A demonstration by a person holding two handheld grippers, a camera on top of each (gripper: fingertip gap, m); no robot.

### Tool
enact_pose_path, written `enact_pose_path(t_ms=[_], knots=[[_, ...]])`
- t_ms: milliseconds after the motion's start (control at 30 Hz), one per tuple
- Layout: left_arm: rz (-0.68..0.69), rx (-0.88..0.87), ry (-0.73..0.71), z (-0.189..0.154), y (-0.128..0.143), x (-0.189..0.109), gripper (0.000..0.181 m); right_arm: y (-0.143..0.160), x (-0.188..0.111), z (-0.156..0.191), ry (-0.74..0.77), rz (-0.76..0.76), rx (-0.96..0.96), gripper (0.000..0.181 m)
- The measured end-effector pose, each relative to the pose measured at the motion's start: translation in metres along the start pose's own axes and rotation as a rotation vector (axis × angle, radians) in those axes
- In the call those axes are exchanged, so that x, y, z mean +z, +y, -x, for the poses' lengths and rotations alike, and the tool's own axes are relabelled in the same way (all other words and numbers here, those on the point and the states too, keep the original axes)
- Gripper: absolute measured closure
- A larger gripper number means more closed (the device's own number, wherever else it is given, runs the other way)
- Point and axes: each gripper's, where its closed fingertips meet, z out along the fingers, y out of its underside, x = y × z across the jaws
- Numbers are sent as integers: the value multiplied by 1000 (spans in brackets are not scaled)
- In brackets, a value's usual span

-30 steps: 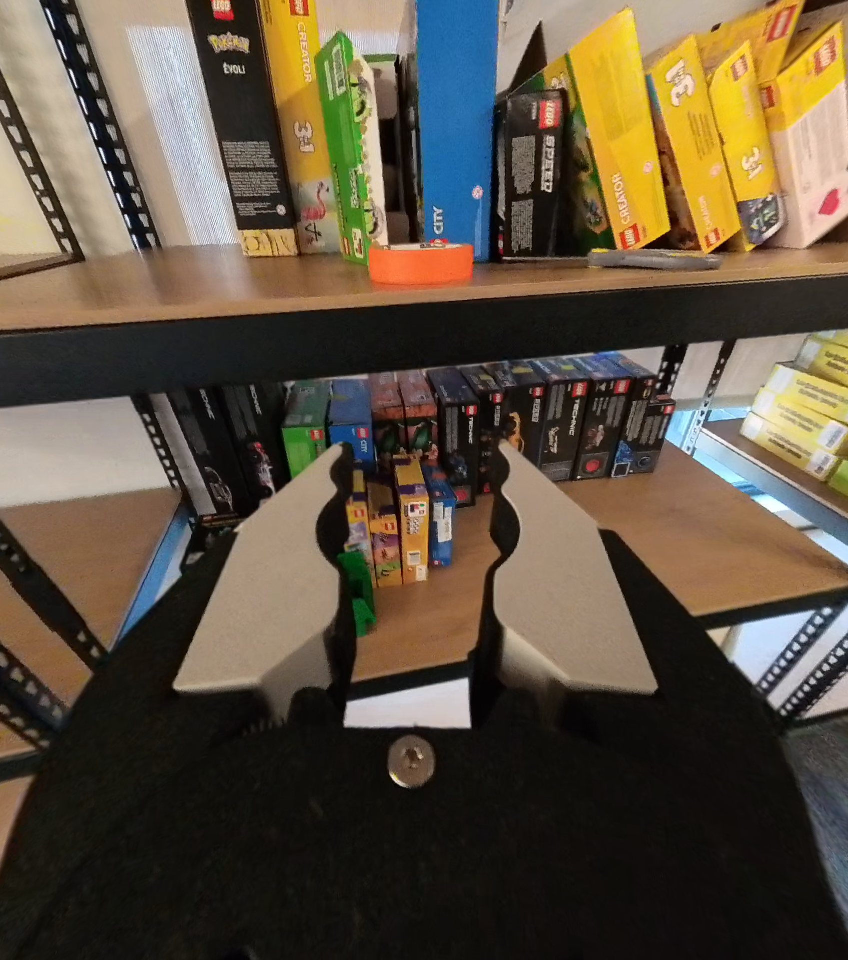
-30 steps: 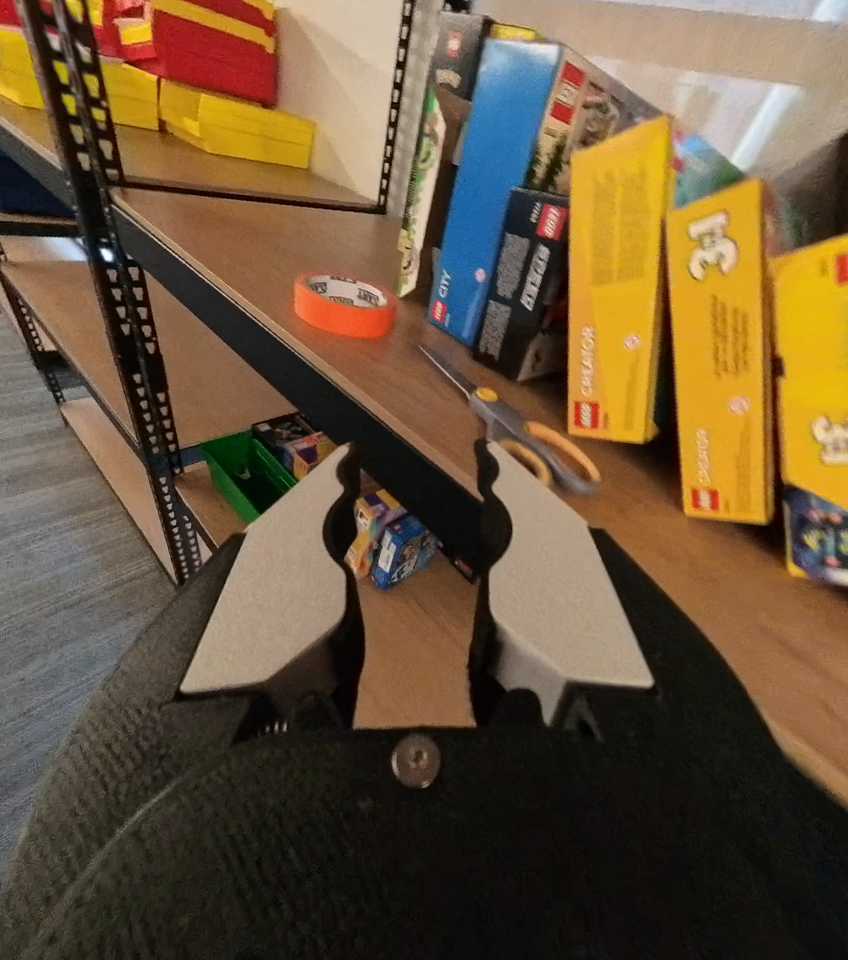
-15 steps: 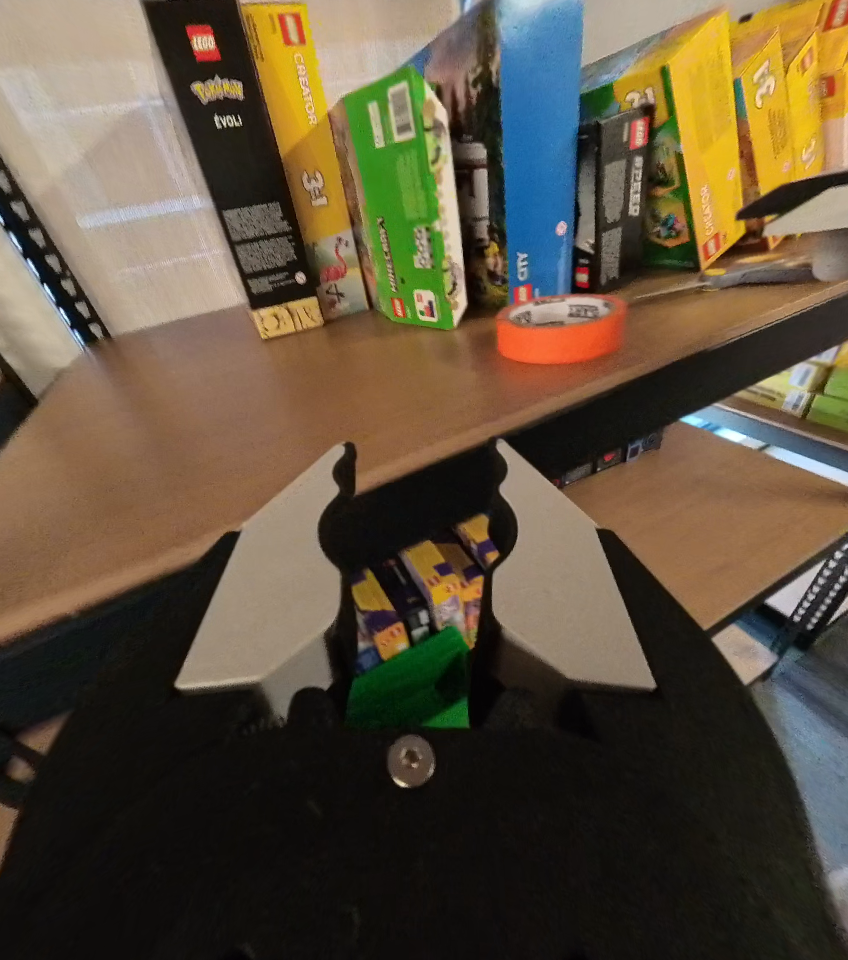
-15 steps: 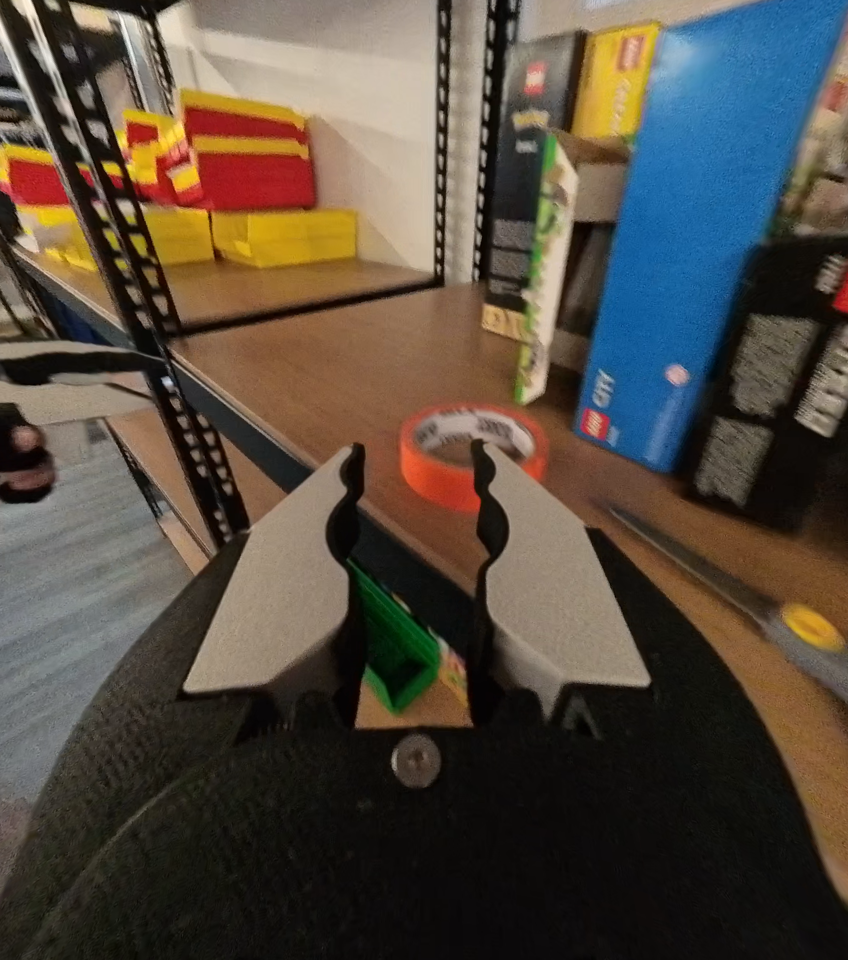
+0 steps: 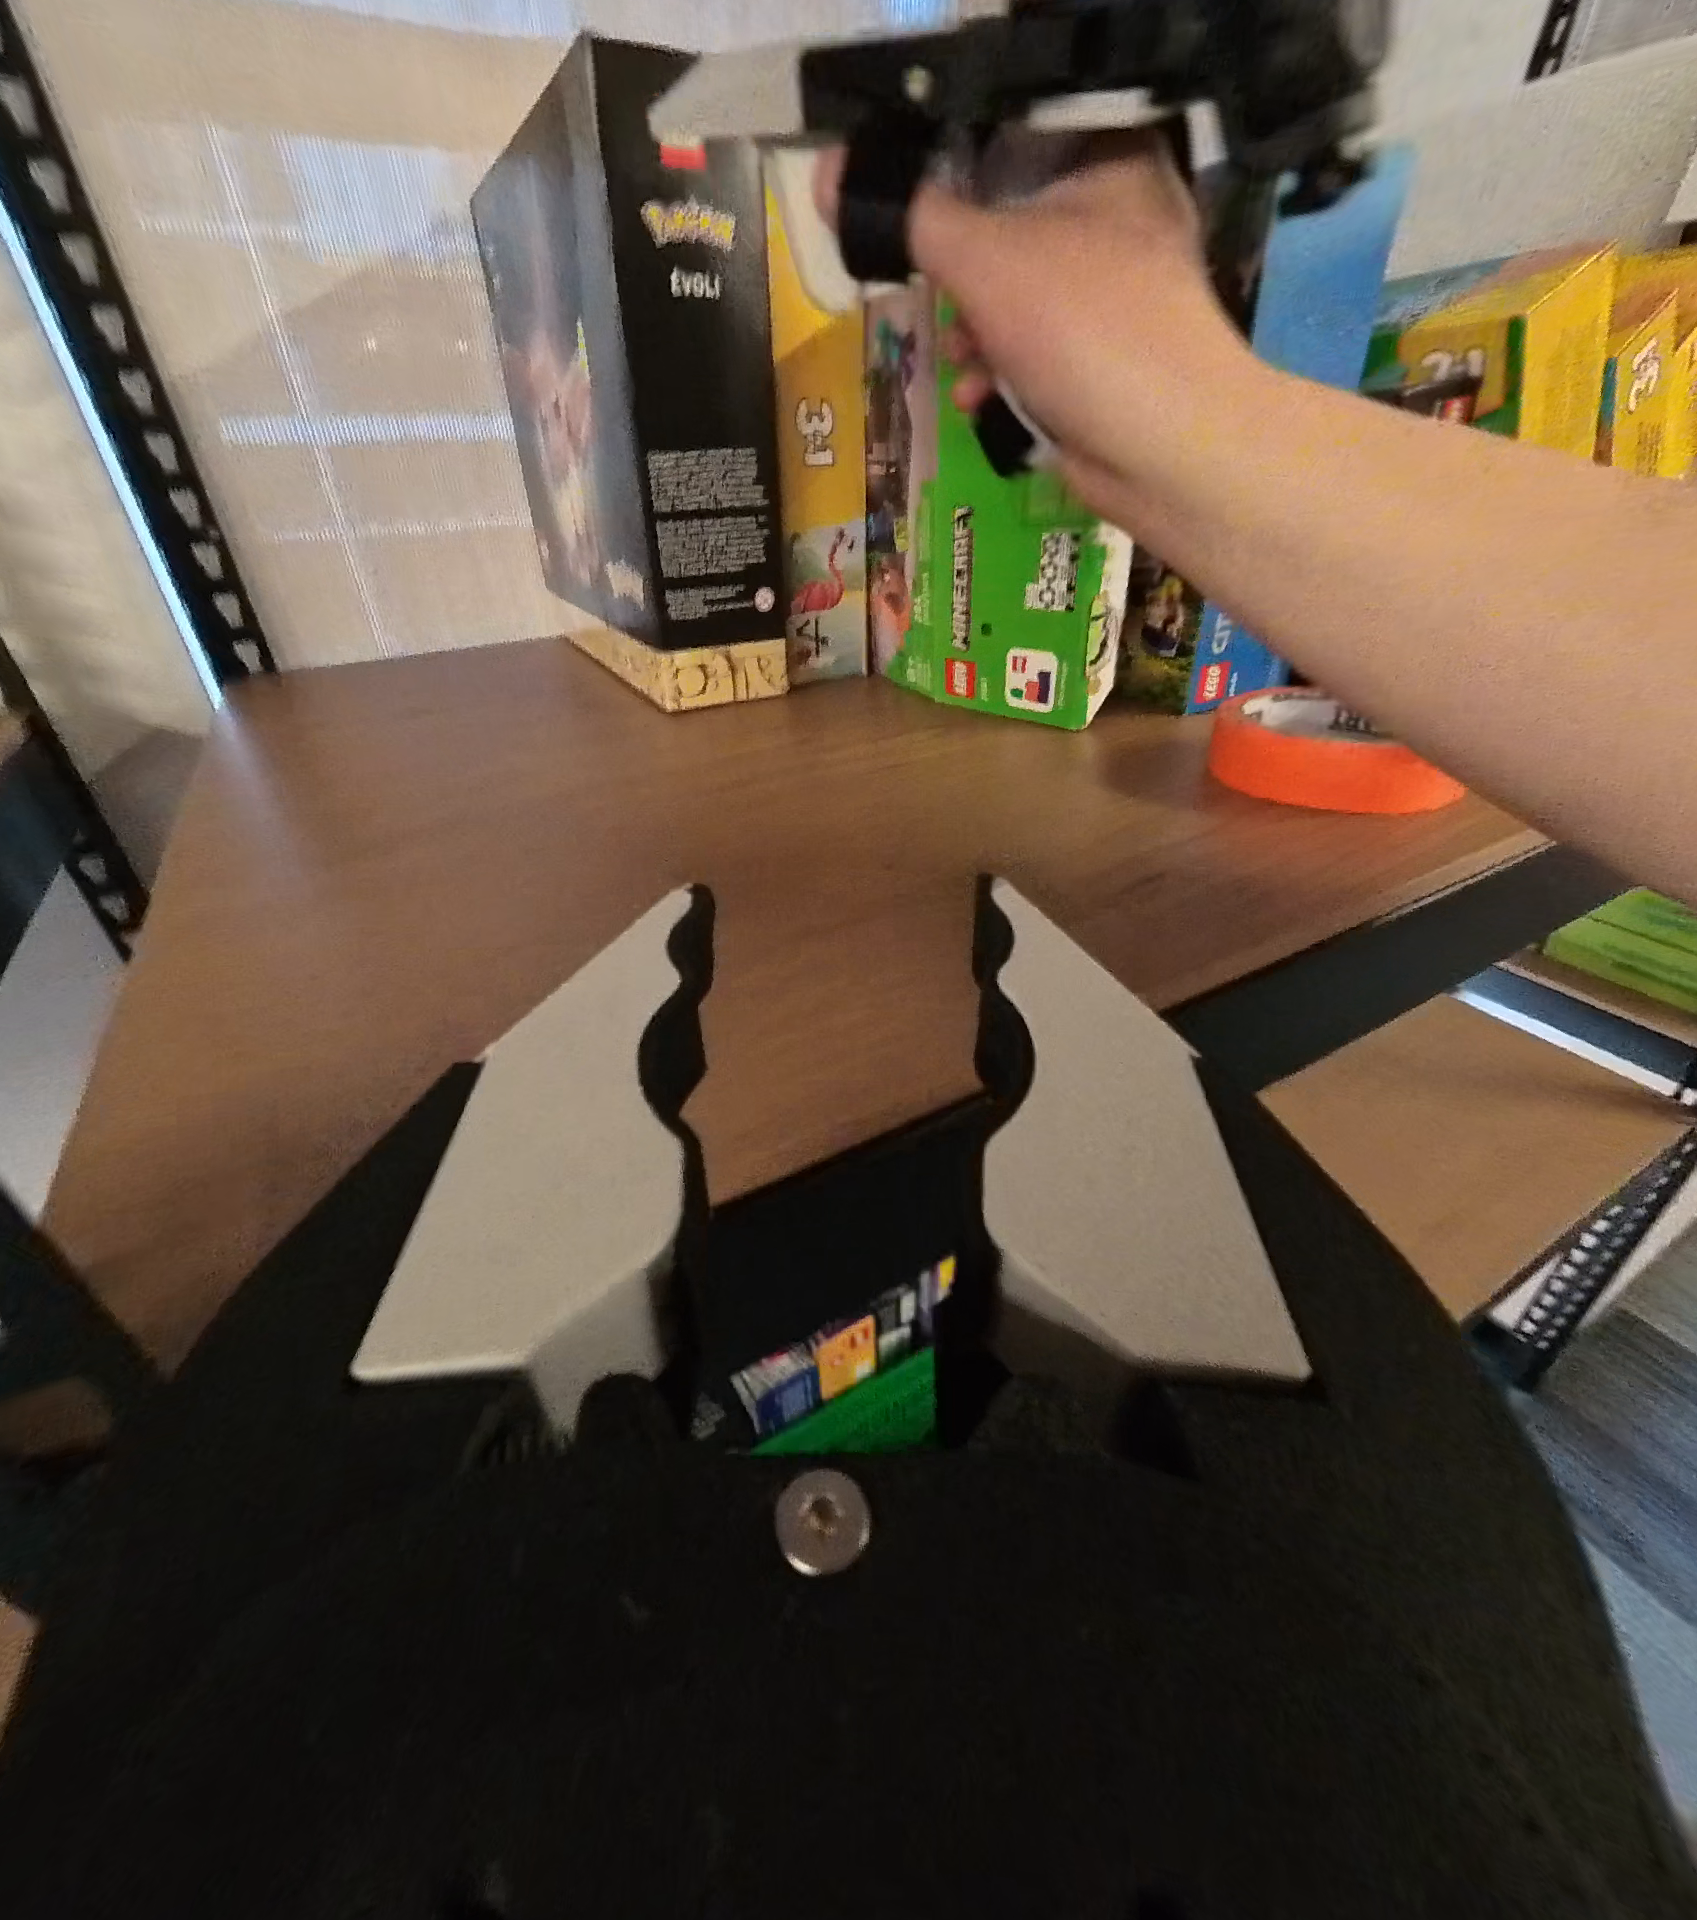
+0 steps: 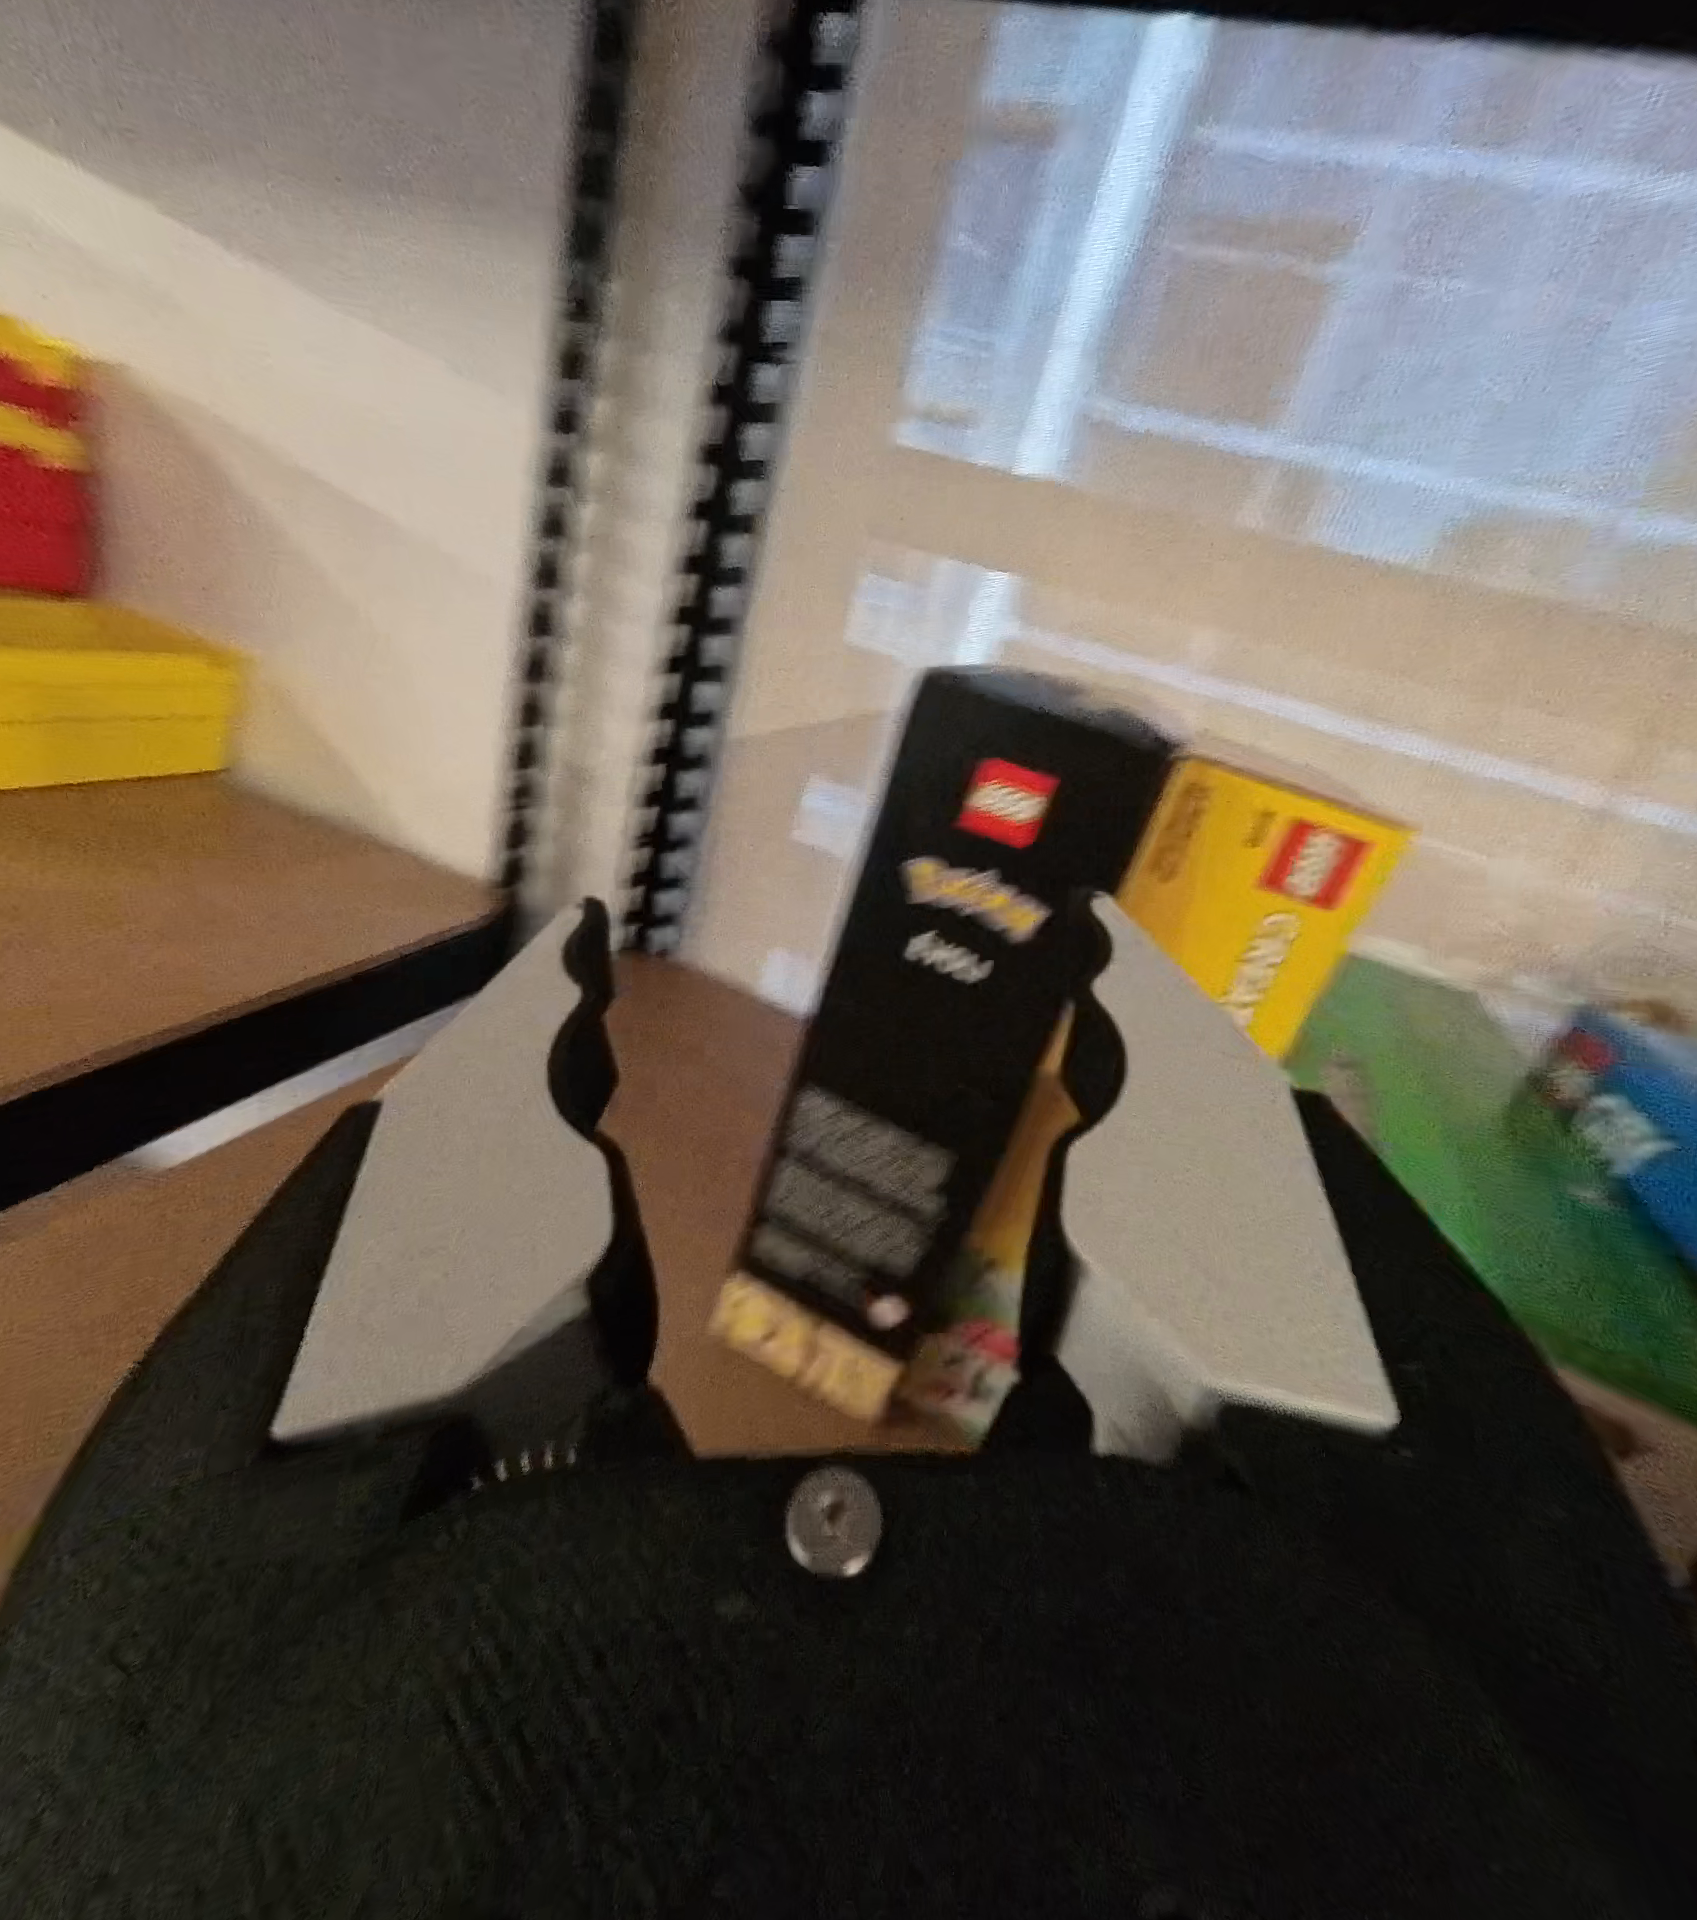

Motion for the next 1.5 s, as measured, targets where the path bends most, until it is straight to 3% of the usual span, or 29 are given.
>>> enact_pose_path(t_ms=[100, 167, 233, 367, 533, 700, 867, 933, 967, 1033, 1100, 1333, 1400, 1433, 1500], knots=[[29, -57, 27, 5, 16, -8, 132, 22, 47, -28, 186, 44, 54, 69], [33, -56, 30, 9, 21, -13, 132, 45, 67, -31, 239, 100, 128, 65], [33, -51, 14, 15, 25, -18, 132, 63, 82, -28, 267, 135, 151, 73], [46, -100, 8, 24, 37, -31, 132, 66, 88, -40, 378, 85, 120, 95], [62, -102, 26, 30, 47, -39, 133, 67, 85, -39, 360, 89, 142, 98], [43, -86, 95, 18, 41, -32, 133, 50, 40, -11, 227, 72, 164, 100], [17, -24, 195, -5, 25, -13, 132, 22, -62, 20, -9, -15, 232, 104], [2, 0, 233, -15, 17, -5, 132, 19, -93, 18, -18, -59, 230, 88], [-1, 12, 249, -19, 14, 0, 131, 25, -100, 17, -7, -40, 234, 70], [6, 31, 284, -29, 9, 11, 129, 43, -102, 22, -21, 33, 247, 55], [12, 52, 317, -40, 6, 18, 129, 50, -101, 40, -111, 70, 229, 71], [-16, 63, 337, -60, -6, 30, 126, 44, -125, 51, -100, 129, 265, 73], [-54, 92, 288, -56, -16, 35, 115, 28, -144, 68, -214, 84, 405, 85], [-78, 113, 250, -52, -24, 37, 109, 23, -153, 75, -247, 84, 460, 82], [-116, 155, 183, -47, -40, 41, 98, 15, -167, 84, -304, 58, 454, 86]])
